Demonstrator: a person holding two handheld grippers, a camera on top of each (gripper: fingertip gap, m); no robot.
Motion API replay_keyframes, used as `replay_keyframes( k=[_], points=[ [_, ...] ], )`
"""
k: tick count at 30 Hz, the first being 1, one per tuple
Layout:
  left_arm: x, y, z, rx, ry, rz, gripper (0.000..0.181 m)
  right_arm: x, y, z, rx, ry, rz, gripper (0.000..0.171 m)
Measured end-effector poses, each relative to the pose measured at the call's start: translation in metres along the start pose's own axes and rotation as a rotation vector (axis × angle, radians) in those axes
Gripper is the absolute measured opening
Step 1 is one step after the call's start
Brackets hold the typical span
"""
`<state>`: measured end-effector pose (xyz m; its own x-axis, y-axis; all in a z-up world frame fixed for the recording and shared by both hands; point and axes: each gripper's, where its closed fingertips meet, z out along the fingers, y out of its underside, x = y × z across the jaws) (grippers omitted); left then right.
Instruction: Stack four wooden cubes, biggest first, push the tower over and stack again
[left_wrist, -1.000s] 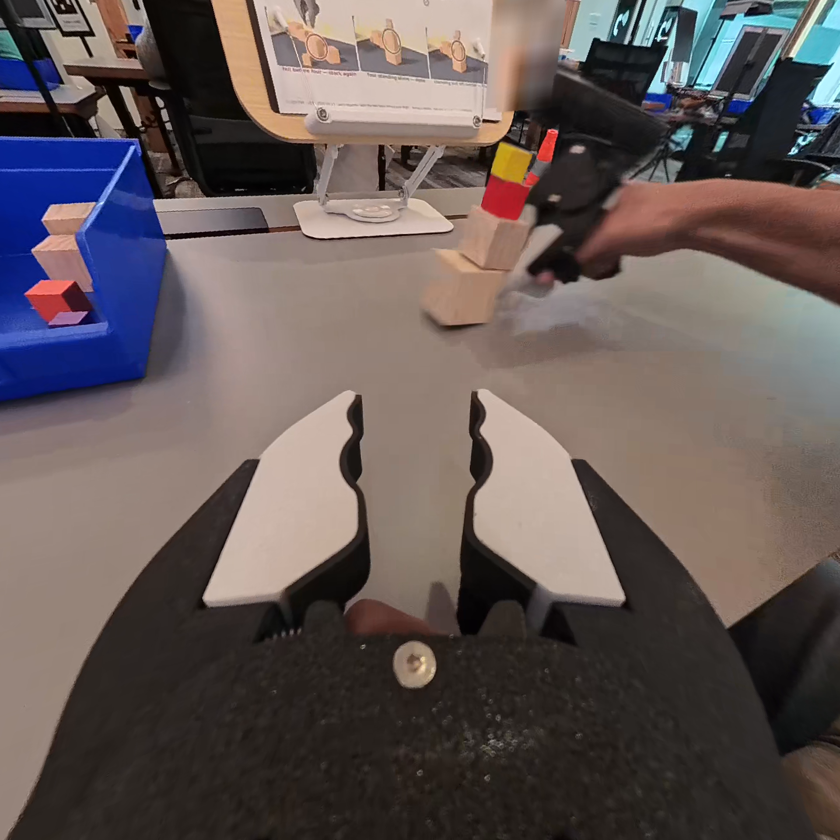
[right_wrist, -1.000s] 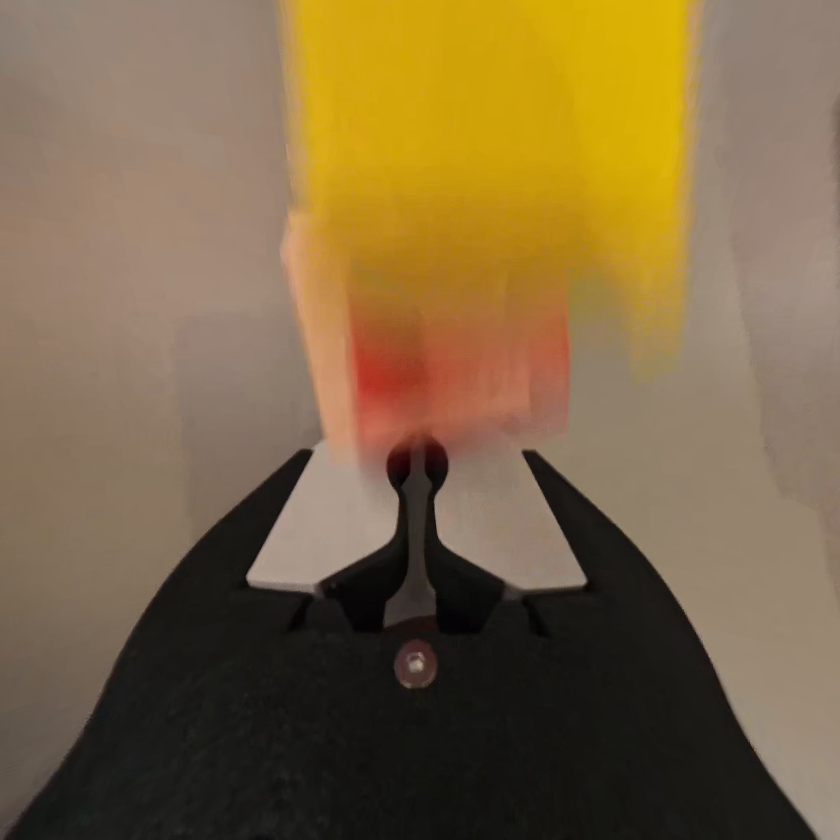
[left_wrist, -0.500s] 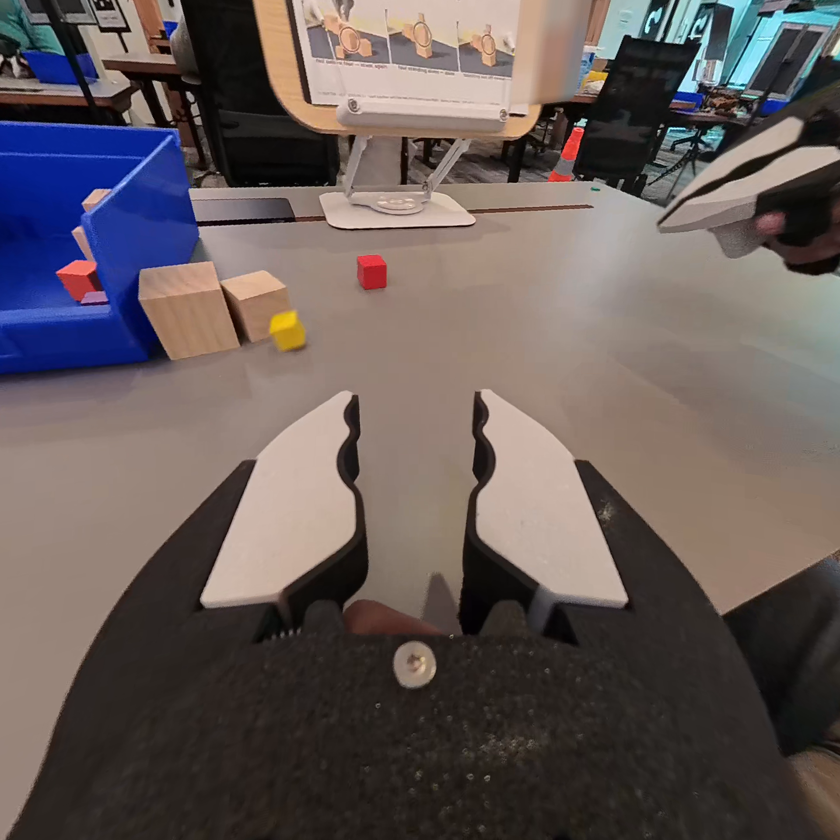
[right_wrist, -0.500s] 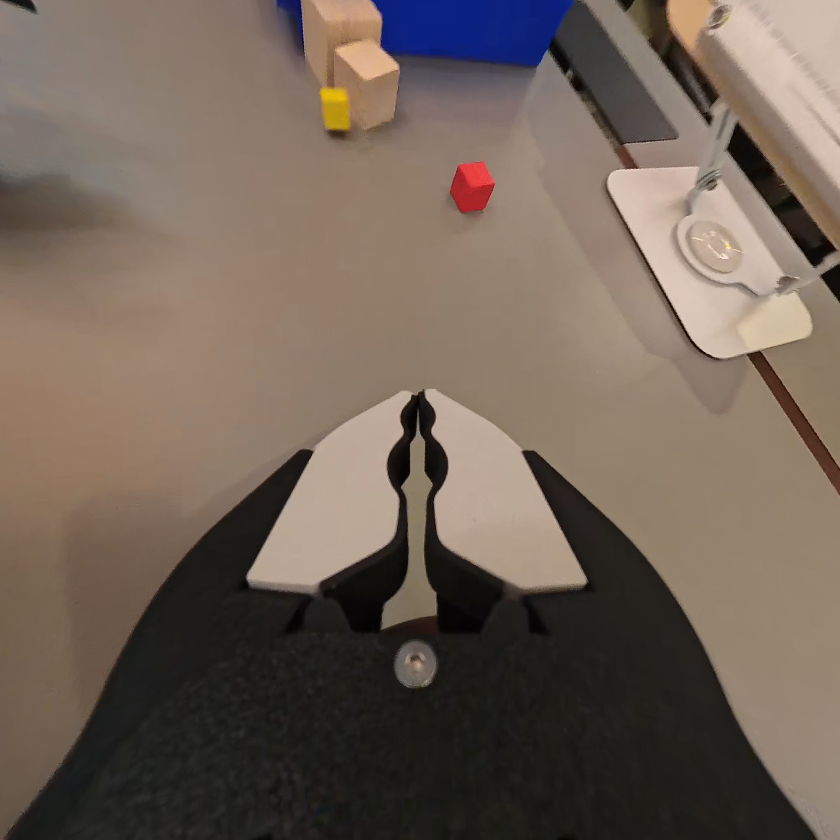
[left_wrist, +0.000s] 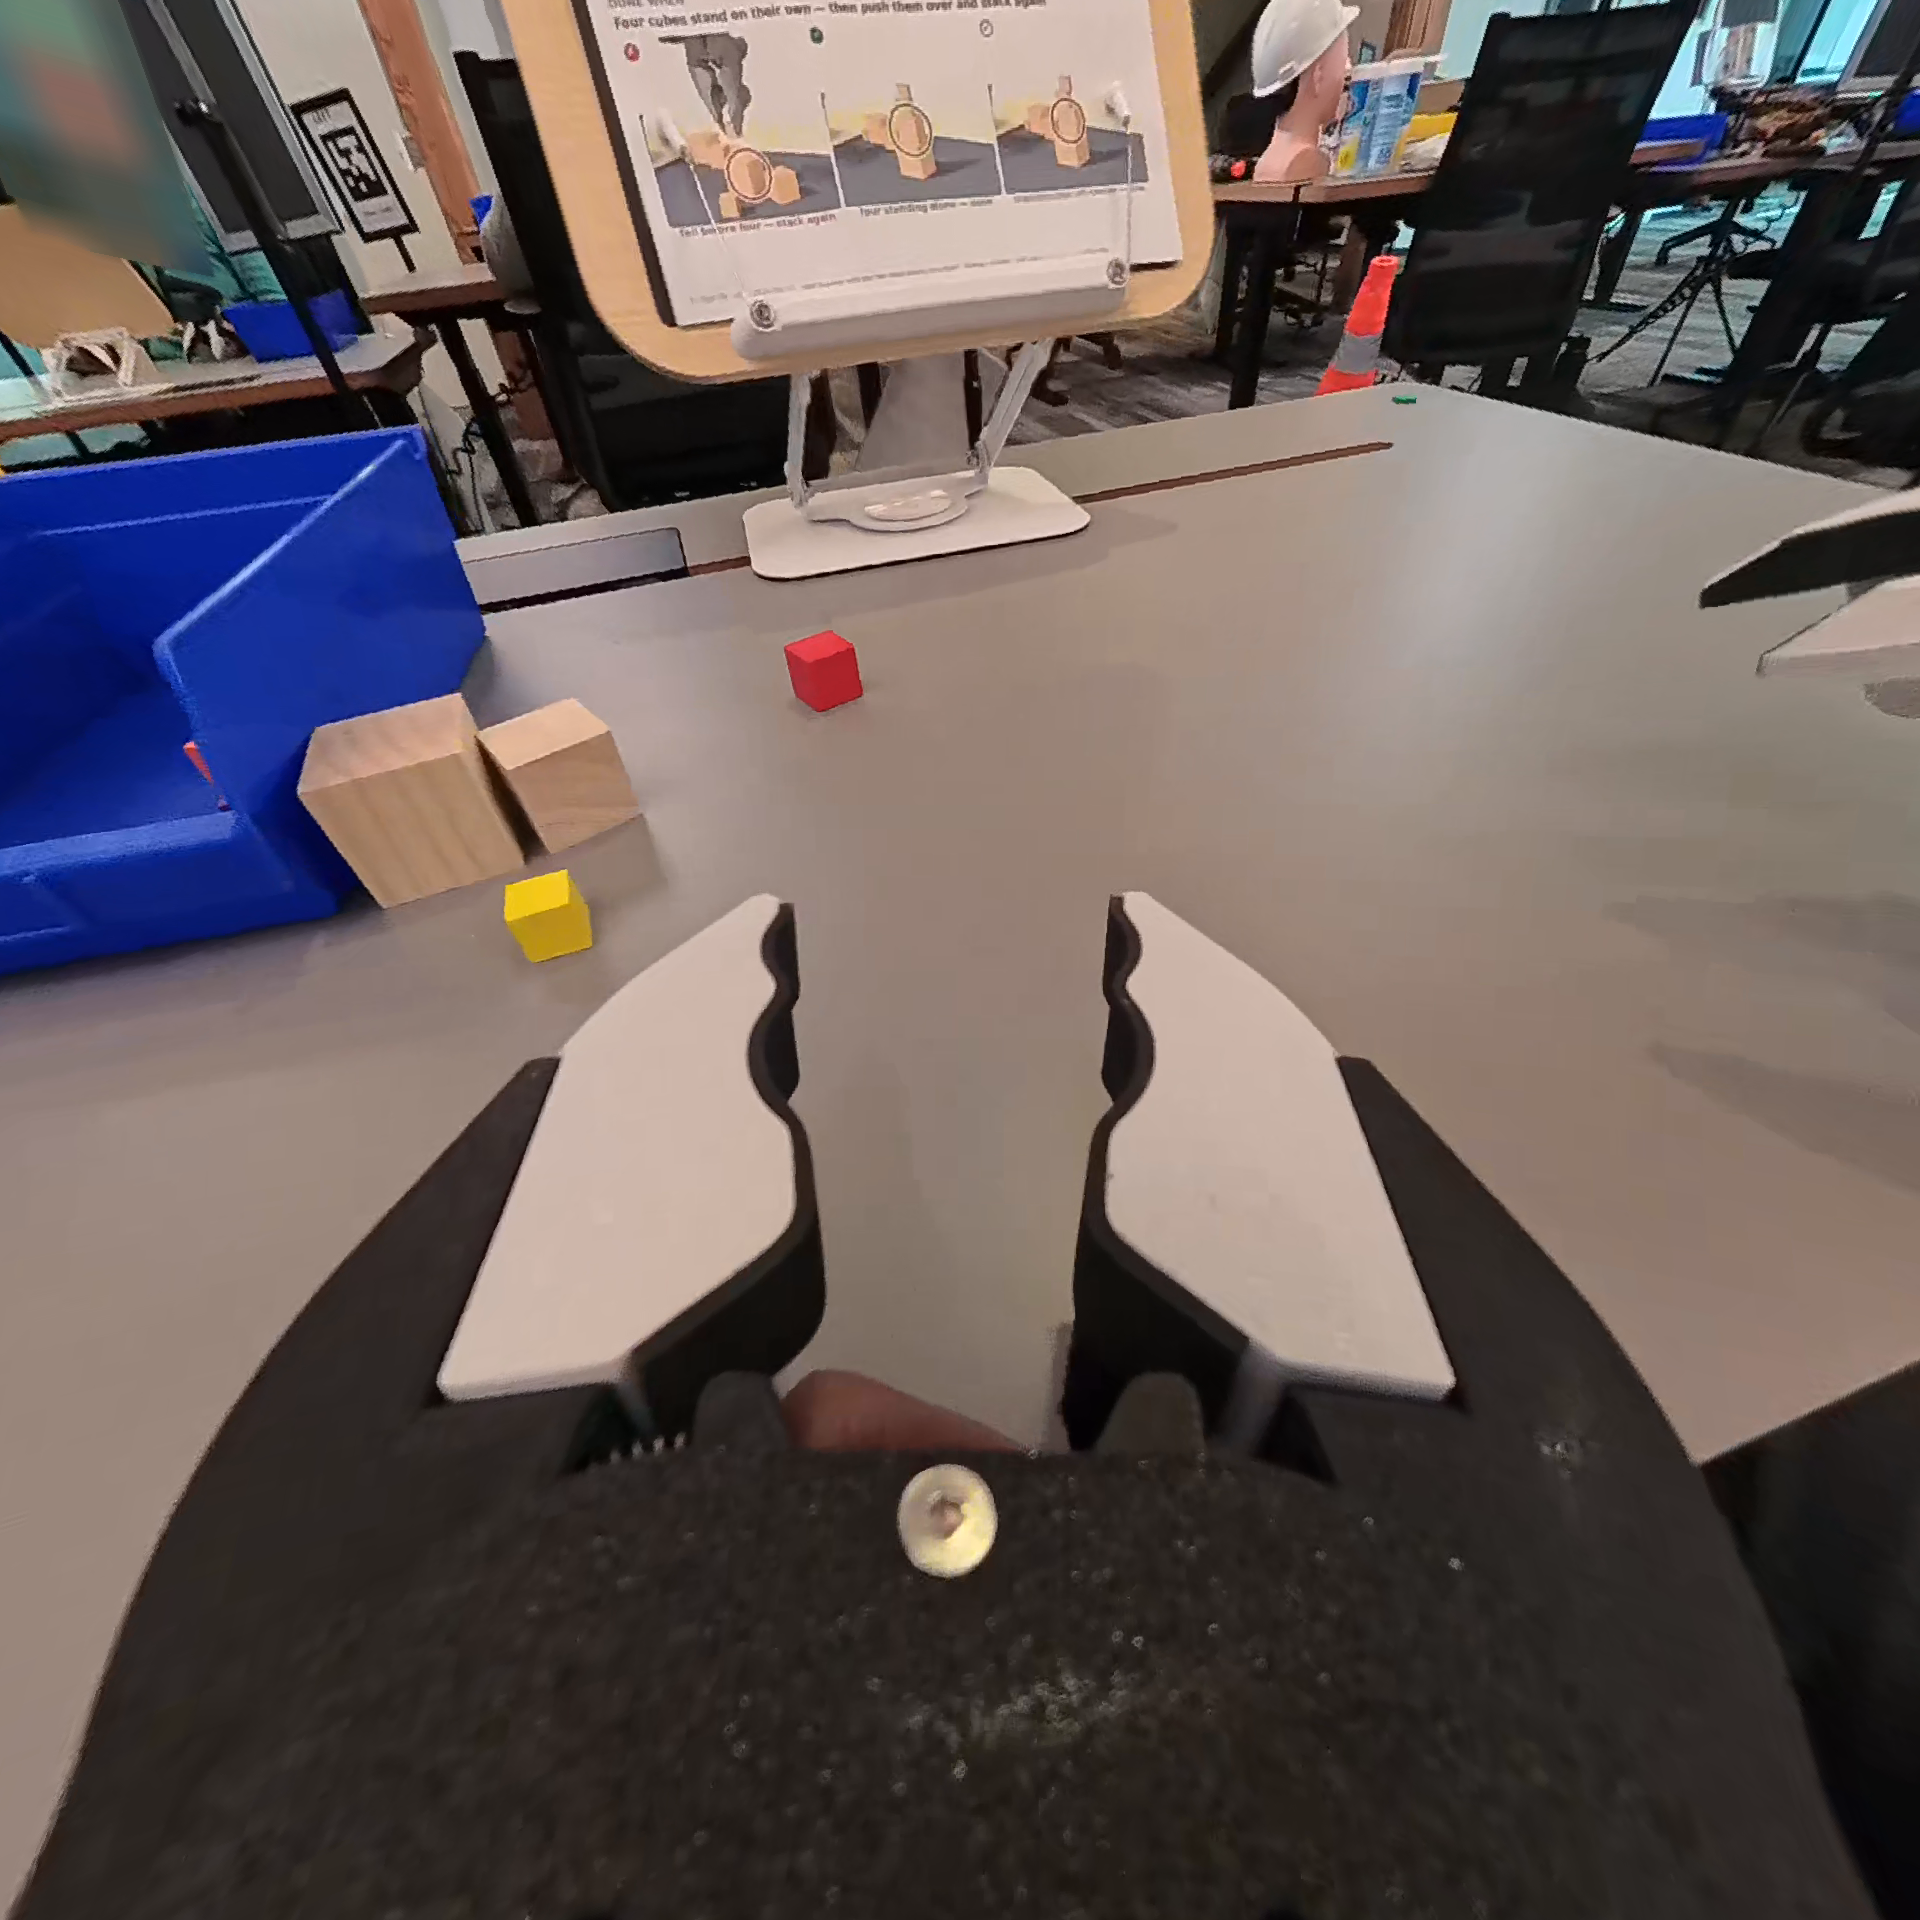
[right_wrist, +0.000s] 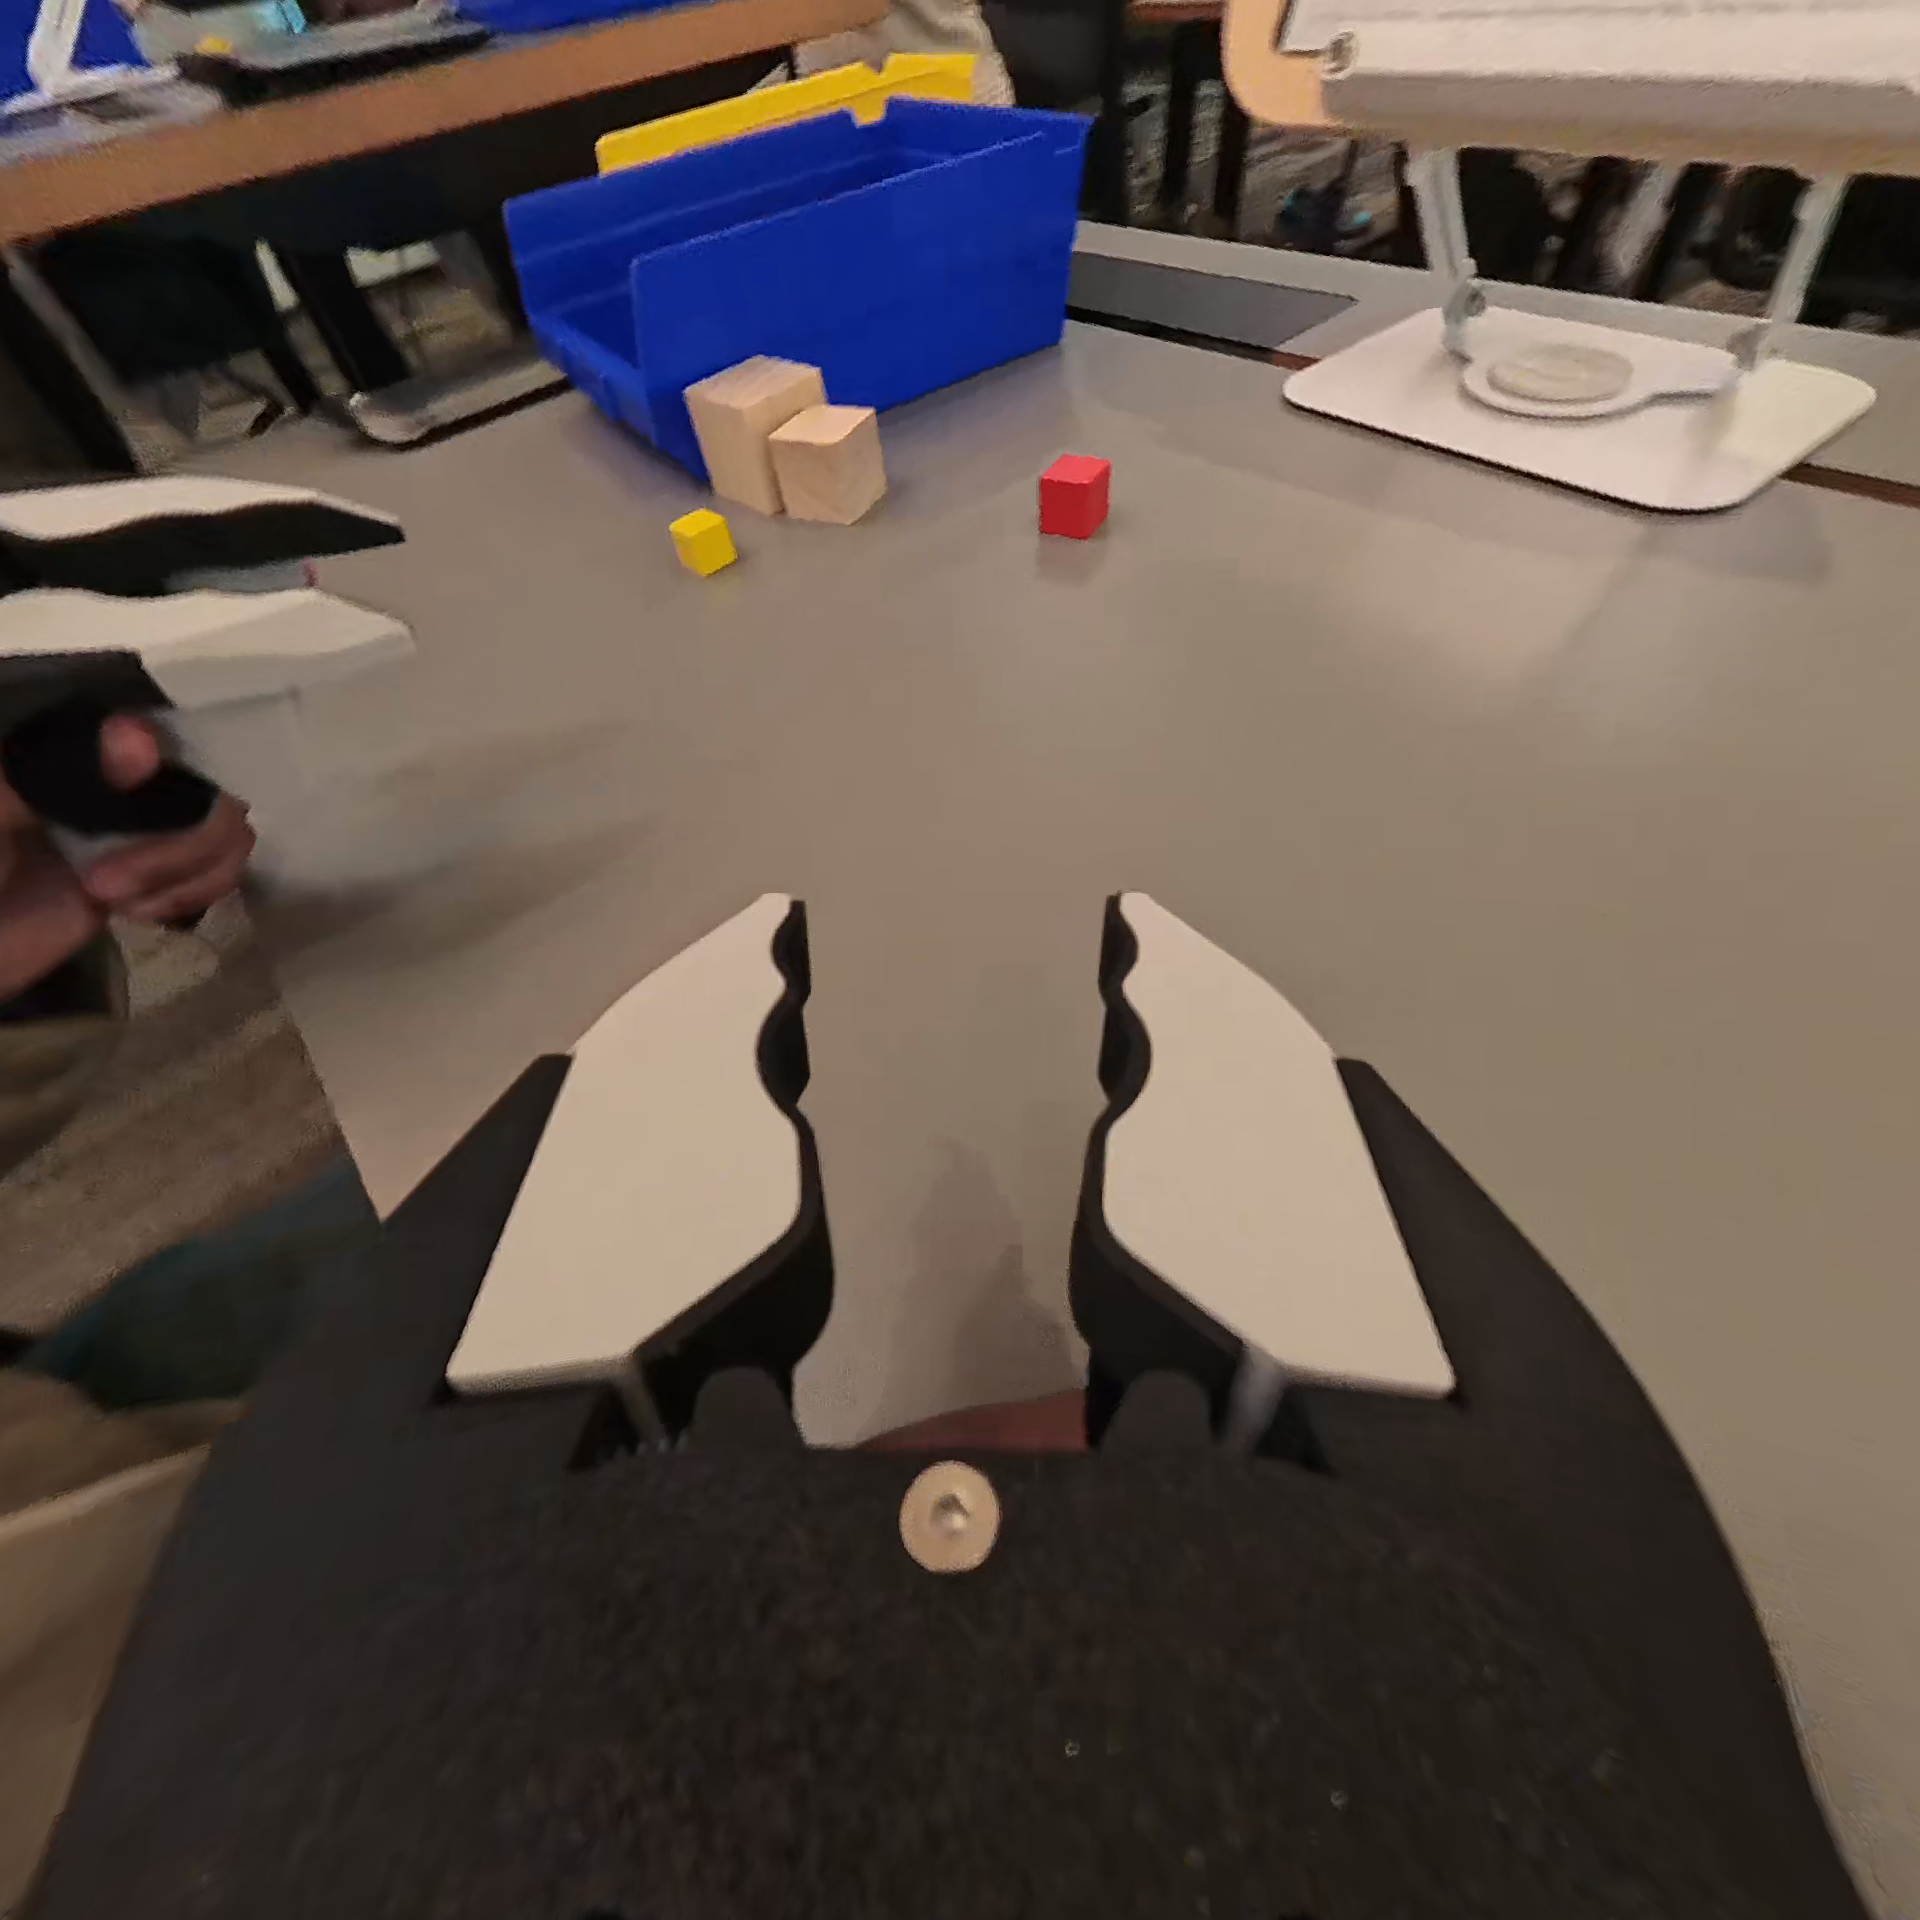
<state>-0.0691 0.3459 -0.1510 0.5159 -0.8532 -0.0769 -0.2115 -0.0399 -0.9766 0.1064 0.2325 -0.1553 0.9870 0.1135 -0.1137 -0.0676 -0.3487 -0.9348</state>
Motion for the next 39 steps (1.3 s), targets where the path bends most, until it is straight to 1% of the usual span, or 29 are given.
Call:
replay_keyframes(
  k=[5,9,13,21,36,38,39],
  points=[
    [0.012,-0.014,0.015,0.028,0.005,0.036,0.056,0.021,-0.006,-0.011,0.076,0.195,0.039,0.054],
    [0.015,-0.02,0.032,0.038,0.02,0.002,0.056,0.032,-0.007,-0.019,0.101,0.292,0.028,0.055],
    [0.011,-0.018,0.034,0.057,0.013,-0.062,0.055,0.046,-0.001,-0.028,0.103,0.356,0.044,0.057],
    [0.009,-0.021,0.03,0.089,-0.015,-0.055,0.053,0.061,0.013,-0.04,0.089,0.401,0.075,0.059],
    [0.008,-0.014,0.036,0.026,-0.007,-0.077,0.055,0.062,0.02,-0.04,0.064,0.394,0.072,0.059],
    [0.006,-0.012,0.037,0.005,0.01,-0.048,0.055,0.061,0.019,-0.038,0.064,0.385,0.071,0.058],
    [0.002,-0.012,0.039,-0.012,0.016,0.005,0.055,0.061,0.018,-0.037,0.061,0.382,0.071,0.058]
  ],
)
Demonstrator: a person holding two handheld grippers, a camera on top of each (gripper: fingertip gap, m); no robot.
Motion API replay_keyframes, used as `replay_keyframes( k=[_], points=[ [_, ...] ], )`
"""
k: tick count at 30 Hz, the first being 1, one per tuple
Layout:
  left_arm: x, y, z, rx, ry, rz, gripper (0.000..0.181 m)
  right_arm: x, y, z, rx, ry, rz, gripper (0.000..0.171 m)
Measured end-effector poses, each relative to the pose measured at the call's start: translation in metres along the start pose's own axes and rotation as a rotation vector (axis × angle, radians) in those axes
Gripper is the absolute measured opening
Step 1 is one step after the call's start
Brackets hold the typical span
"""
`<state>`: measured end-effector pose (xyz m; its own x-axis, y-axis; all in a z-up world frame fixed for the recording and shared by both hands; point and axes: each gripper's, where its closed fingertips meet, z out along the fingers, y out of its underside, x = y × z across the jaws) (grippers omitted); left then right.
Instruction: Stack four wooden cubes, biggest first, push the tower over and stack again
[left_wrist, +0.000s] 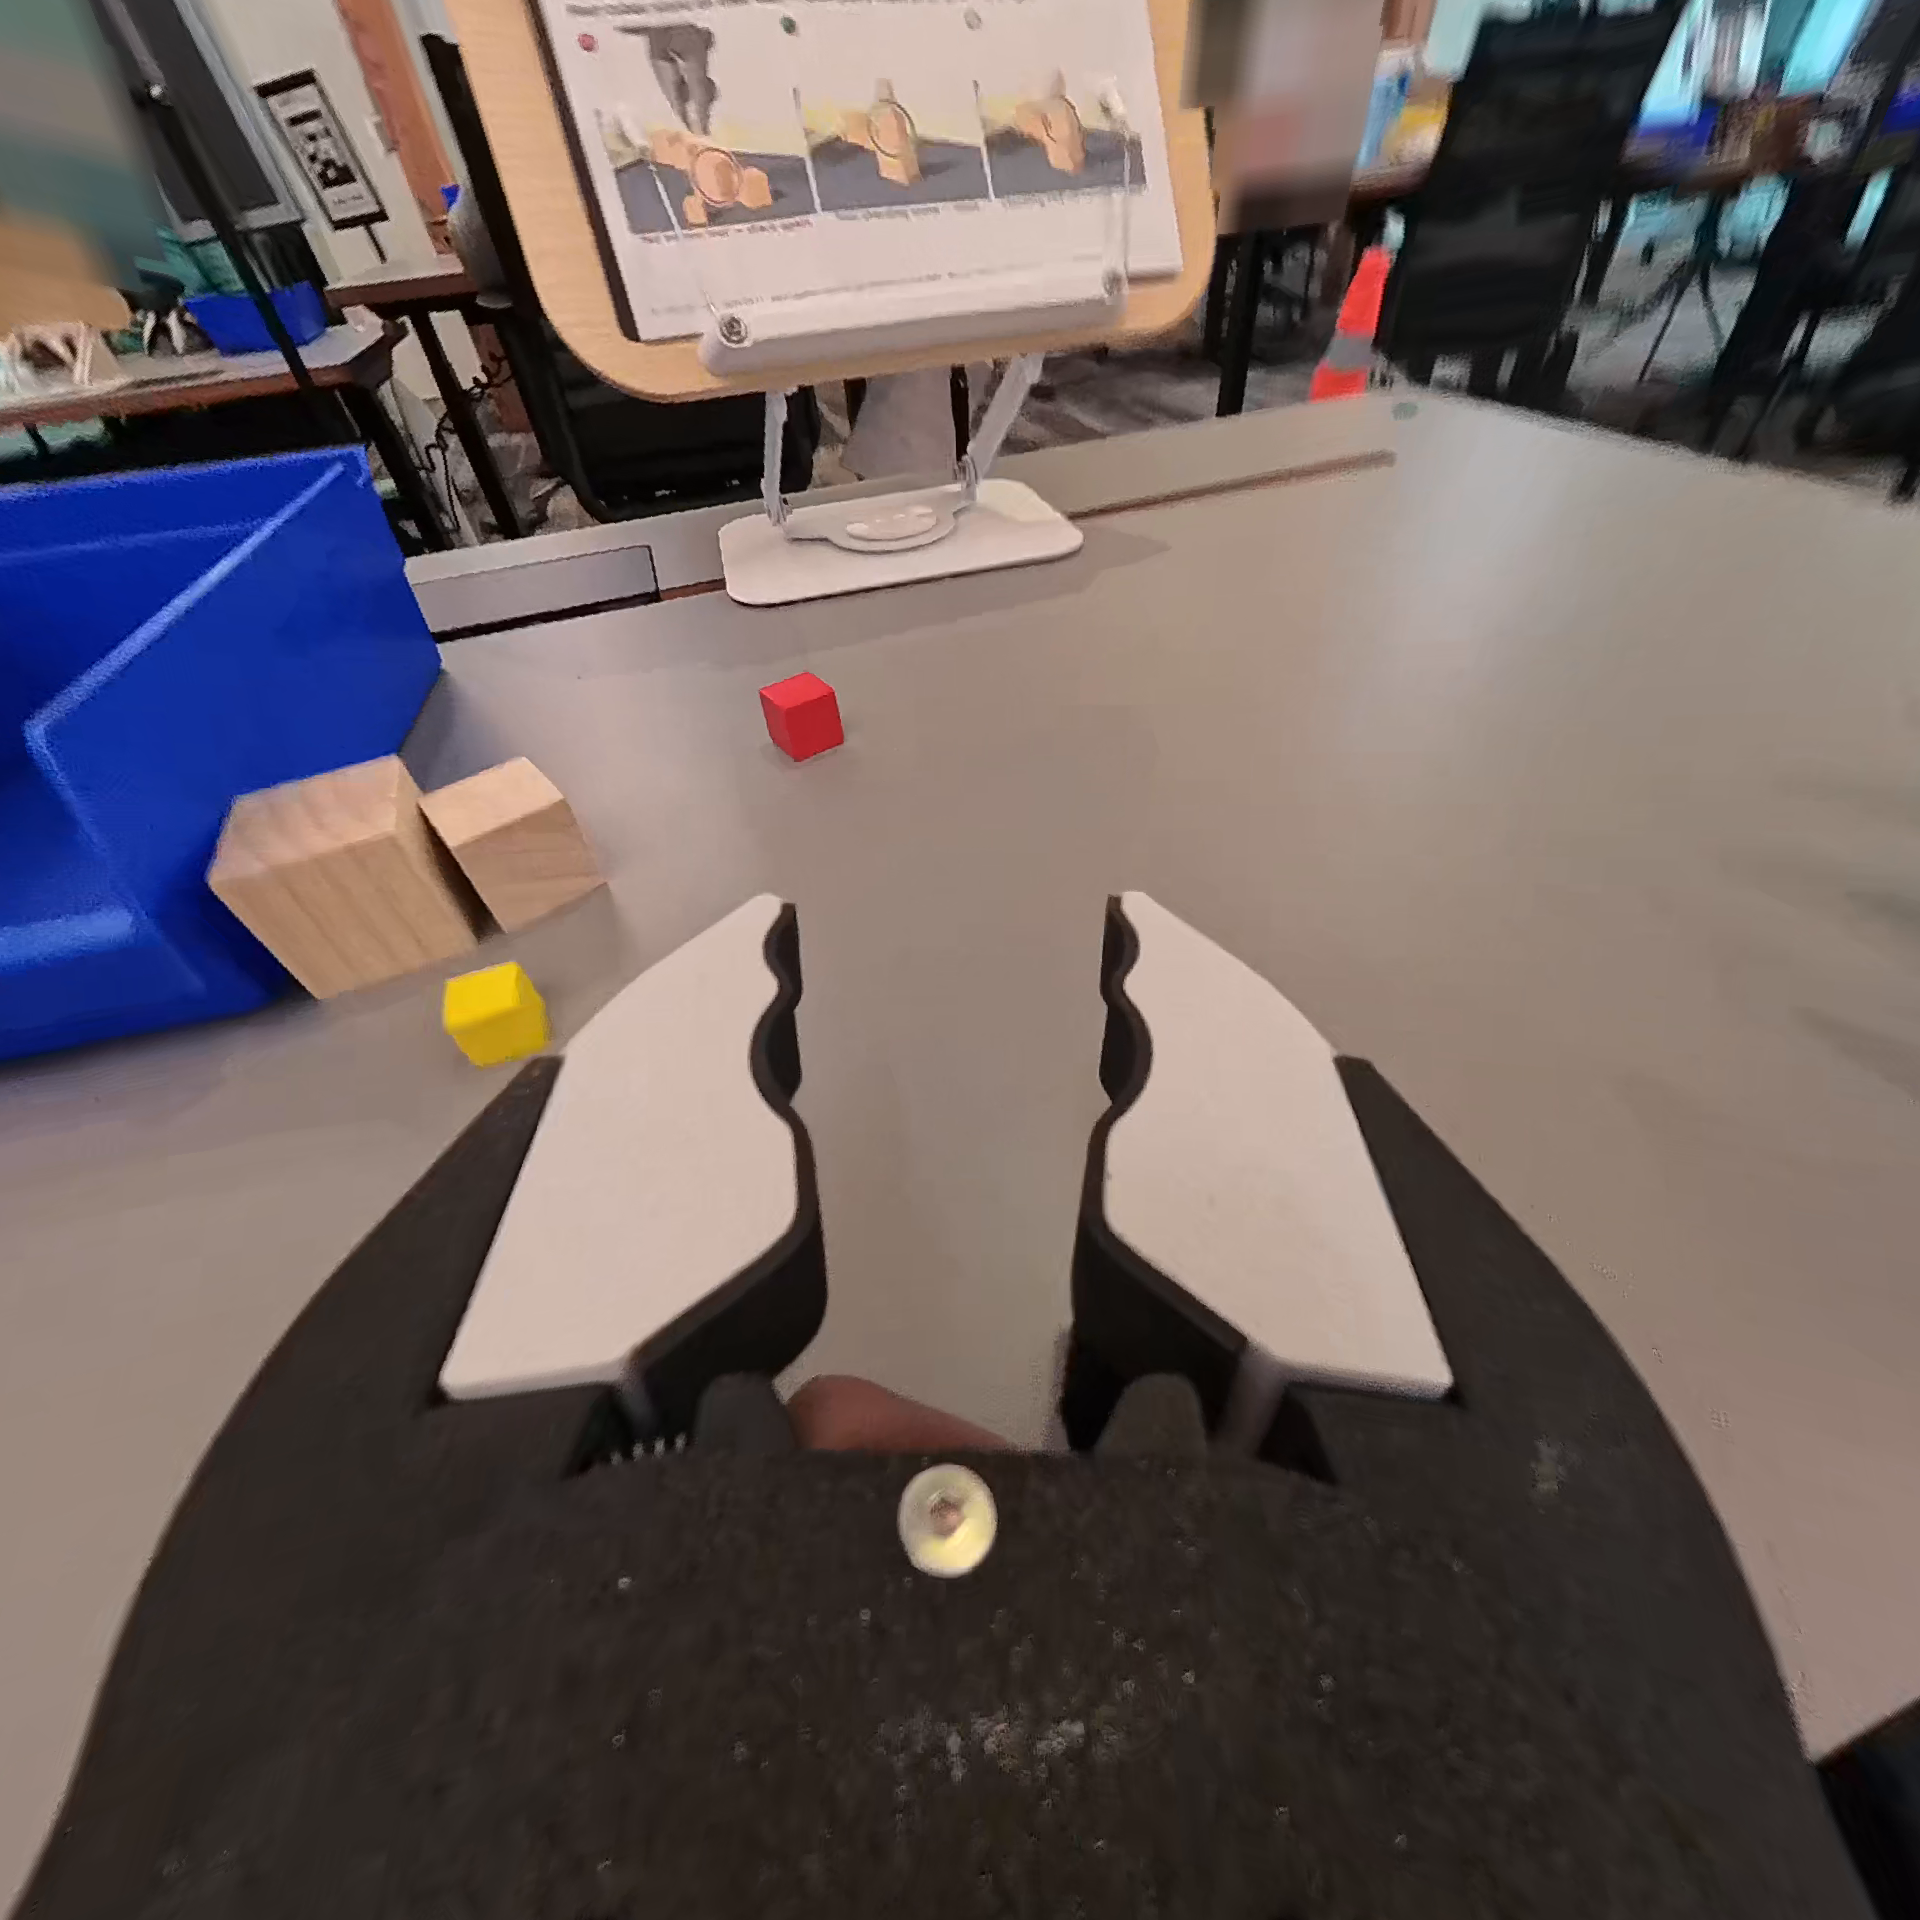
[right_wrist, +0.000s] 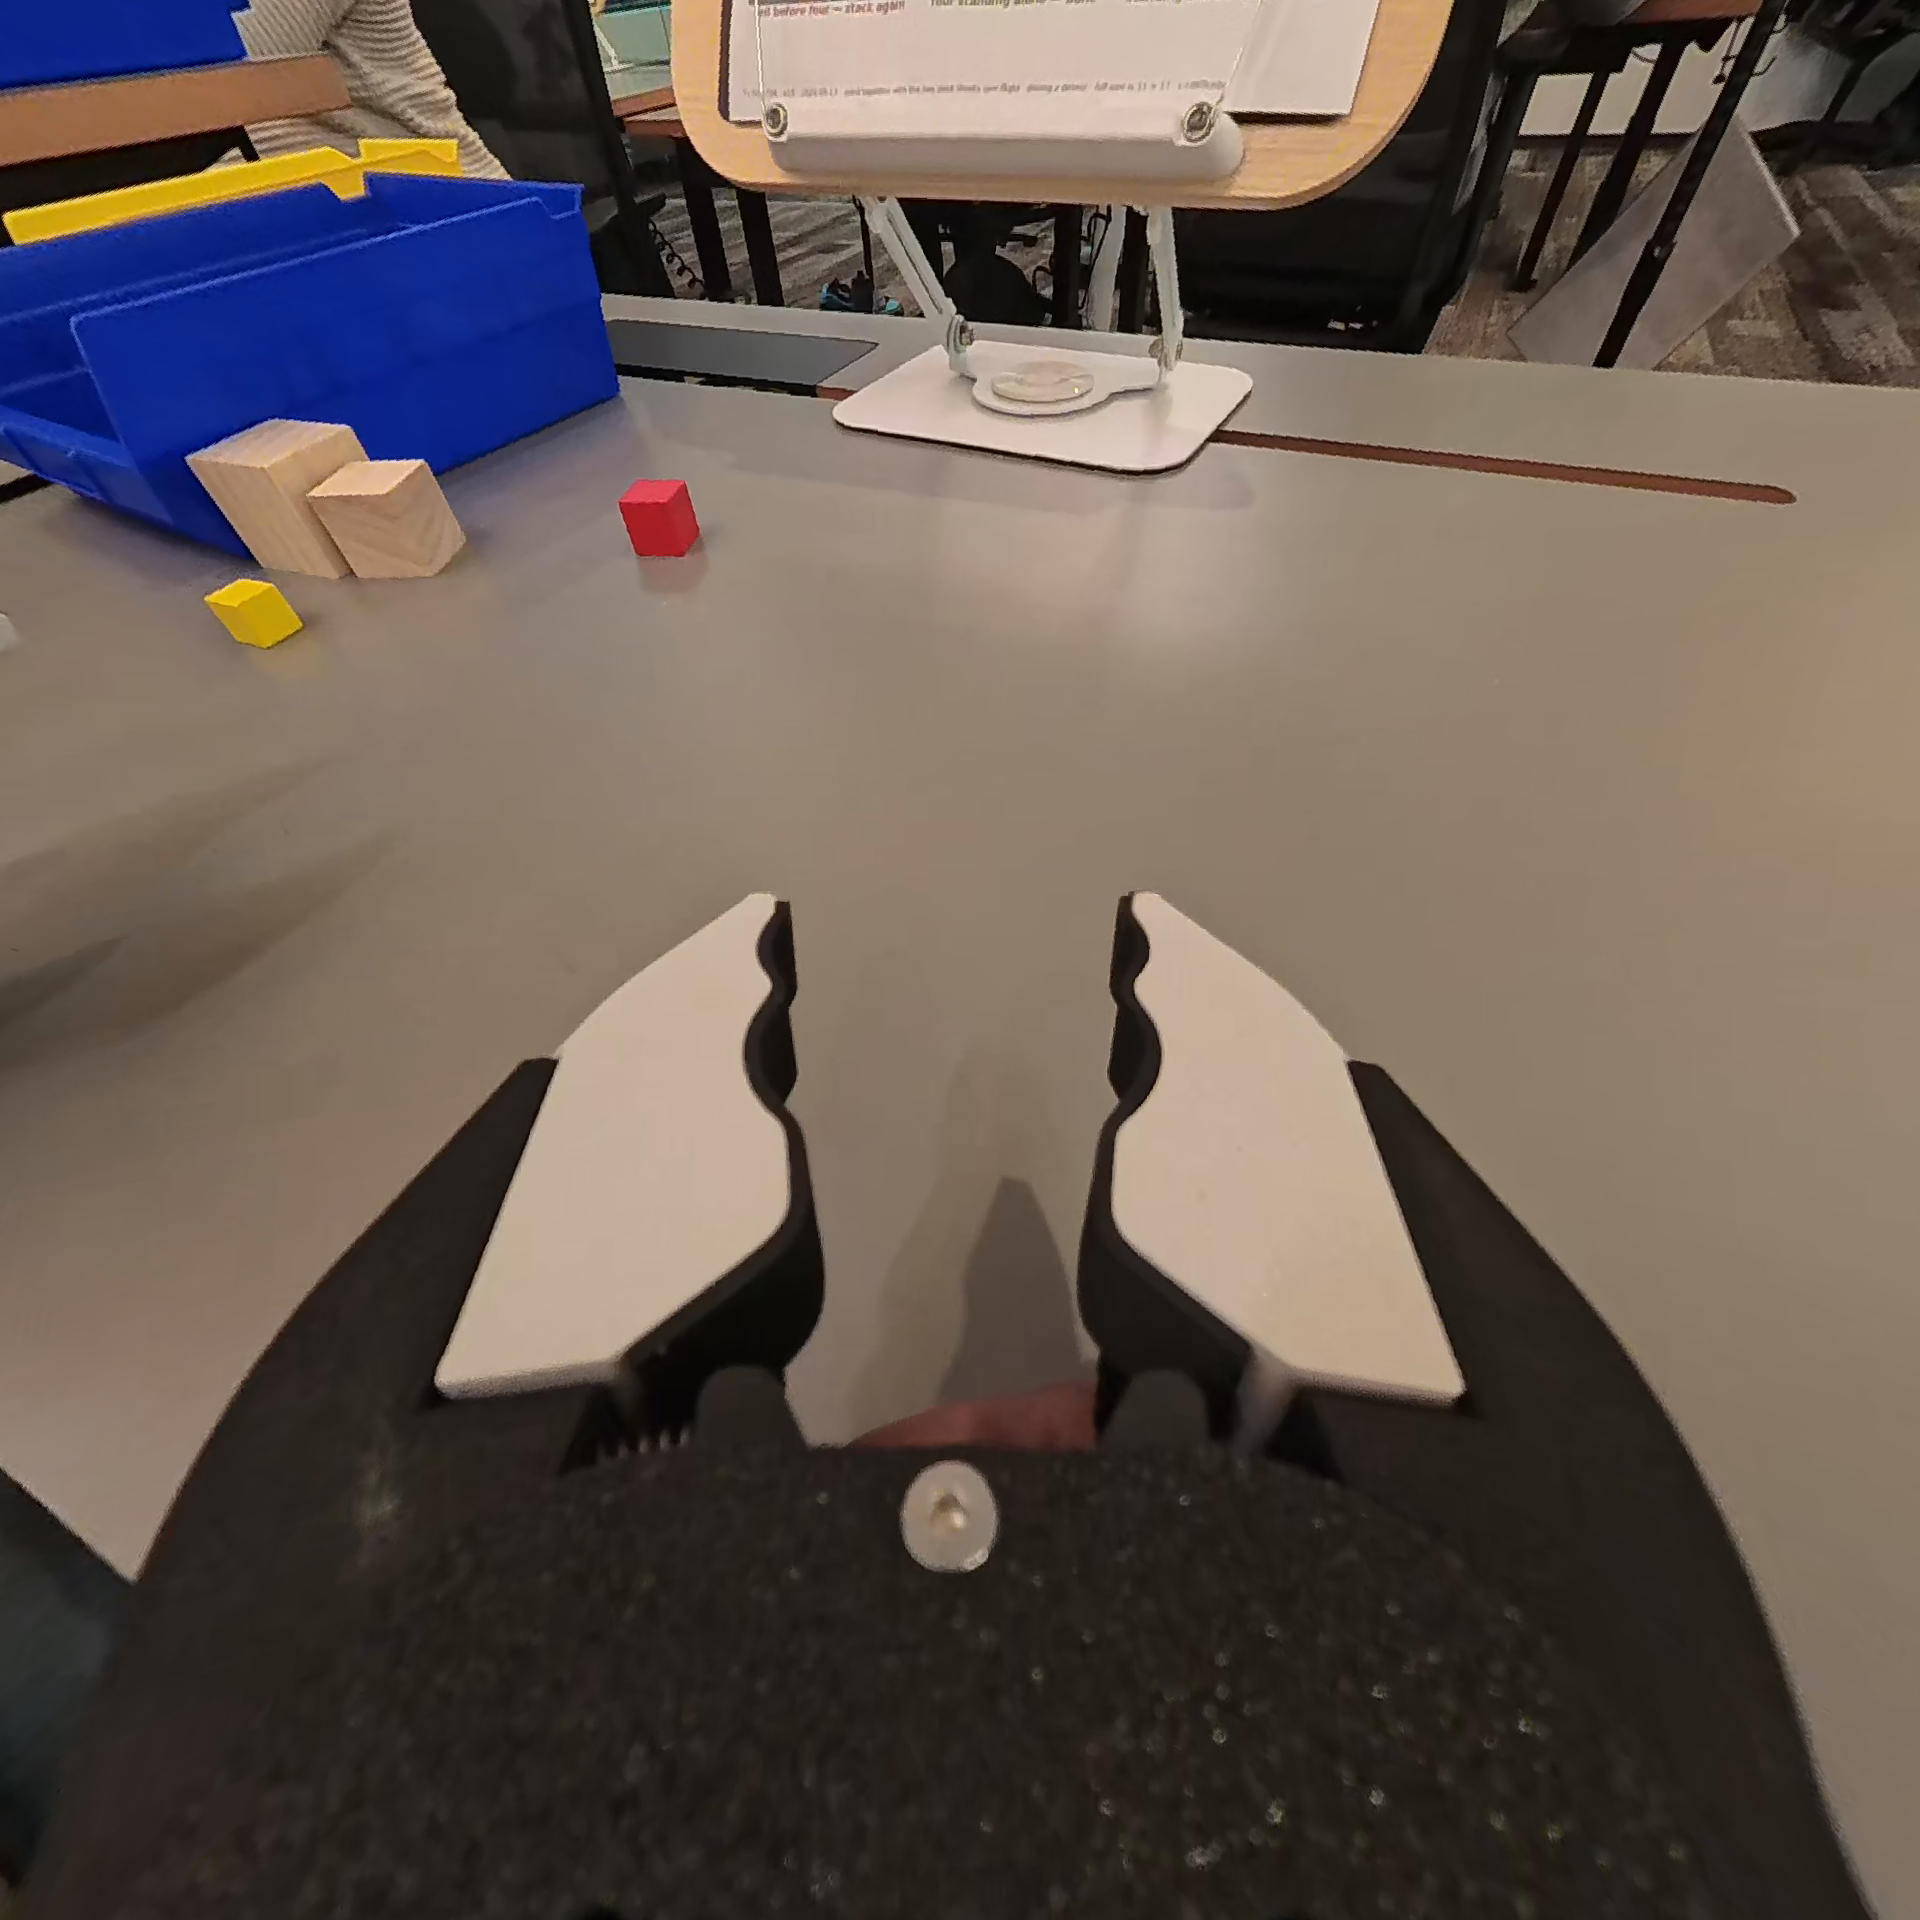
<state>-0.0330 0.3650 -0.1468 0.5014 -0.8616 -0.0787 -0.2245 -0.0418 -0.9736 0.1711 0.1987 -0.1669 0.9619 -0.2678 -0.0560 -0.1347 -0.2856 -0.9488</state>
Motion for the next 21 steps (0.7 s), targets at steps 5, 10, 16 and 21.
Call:
replay_keyframes(
  k=[5,10,16,21],
  points=[
    [-0.057,-0.014,0.022,-0.209,0.06,0.493,0.06,-0.004,-0.003,0.004,0.0,-0.027,0.003,0.058],
    [-0.134,-0.004,0.055,-0.616,0.213,0.898,0.068,-0.009,-0.004,0.011,-0.009,-0.047,-0.007,0.057],
    [-0.171,0.009,0.095,-0.974,0.387,1.0,0.069,-0.016,-0.001,0.018,-0.03,-0.078,-0.013,0.056],
    [-0.192,0.025,0.108,-1.236,0.388,1.096,0.07,-0.018,-0.001,0.017,-0.029,-0.106,0.008,0.055]
  ],
)
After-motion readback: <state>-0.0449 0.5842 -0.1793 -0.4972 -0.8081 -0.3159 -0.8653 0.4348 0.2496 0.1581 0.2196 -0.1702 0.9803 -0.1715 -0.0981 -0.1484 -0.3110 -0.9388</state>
